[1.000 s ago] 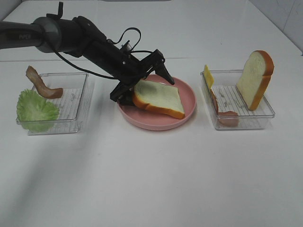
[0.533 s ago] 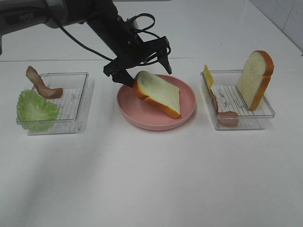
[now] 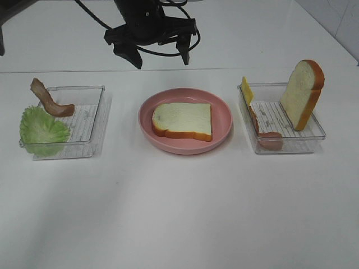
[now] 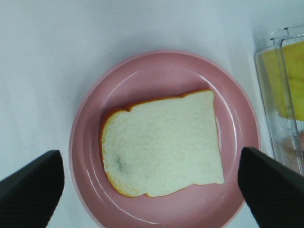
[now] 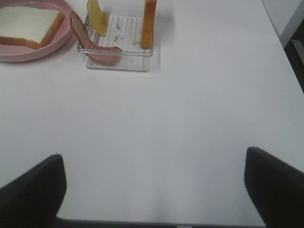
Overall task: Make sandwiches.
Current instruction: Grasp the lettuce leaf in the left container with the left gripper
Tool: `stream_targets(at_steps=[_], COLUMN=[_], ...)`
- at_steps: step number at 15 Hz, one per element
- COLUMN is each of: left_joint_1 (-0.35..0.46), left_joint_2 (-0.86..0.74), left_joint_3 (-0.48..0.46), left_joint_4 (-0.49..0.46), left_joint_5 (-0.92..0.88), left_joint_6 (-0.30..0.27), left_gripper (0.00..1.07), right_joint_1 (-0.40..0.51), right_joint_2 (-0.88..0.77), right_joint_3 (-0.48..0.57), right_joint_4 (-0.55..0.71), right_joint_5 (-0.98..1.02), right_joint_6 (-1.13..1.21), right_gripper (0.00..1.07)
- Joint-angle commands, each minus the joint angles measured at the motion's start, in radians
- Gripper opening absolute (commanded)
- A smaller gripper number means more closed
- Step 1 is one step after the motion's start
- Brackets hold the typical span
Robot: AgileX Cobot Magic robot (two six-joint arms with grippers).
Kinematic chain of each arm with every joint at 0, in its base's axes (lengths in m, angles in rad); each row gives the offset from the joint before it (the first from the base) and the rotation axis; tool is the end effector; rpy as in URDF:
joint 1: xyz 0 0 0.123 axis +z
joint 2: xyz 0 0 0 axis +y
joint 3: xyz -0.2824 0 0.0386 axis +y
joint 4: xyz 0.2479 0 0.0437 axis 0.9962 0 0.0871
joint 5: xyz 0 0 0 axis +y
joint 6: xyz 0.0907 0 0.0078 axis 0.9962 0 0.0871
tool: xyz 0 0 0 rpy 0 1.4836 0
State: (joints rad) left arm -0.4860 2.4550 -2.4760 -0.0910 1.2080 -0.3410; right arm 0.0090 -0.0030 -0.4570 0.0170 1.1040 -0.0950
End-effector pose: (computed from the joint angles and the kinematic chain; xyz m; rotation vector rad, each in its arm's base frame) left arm 0.4659 -0.2549 0.2402 0.1811 2.7163 -0.3783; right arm -0.0026 0.0014 0.2618 -0.1114 2.1247 -0.0301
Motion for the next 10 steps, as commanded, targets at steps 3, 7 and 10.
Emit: stream_targets(at_steps=[3,7,10], left_joint_1=[-0.003,0.027,0.102], left_joint_2=[-0.078,-0.272,-0.439], left_joint_3=[0.005,0.208,0.408], left_joint_4=[-0.001,0.024,0.029], left_joint_5=[0.109,0.109,0.109], left_joint_6=[0.080,0.133,0.153], left_gripper=[0.91,0.91,0.90], right_joint_1=[-0.003,-0.003,-0.003], right_joint_2=[-0.028,-0.028,-0.028], right_joint_3=[0.003,0.003,0.003], right_joint_4=[-0.001,-0.001,-0.001], right_joint_5=[-0.005,-0.005,-0.005], right_joint_6=[-0.006,-0.006,-0.006], right_gripper=[0.99,0.99,0.99])
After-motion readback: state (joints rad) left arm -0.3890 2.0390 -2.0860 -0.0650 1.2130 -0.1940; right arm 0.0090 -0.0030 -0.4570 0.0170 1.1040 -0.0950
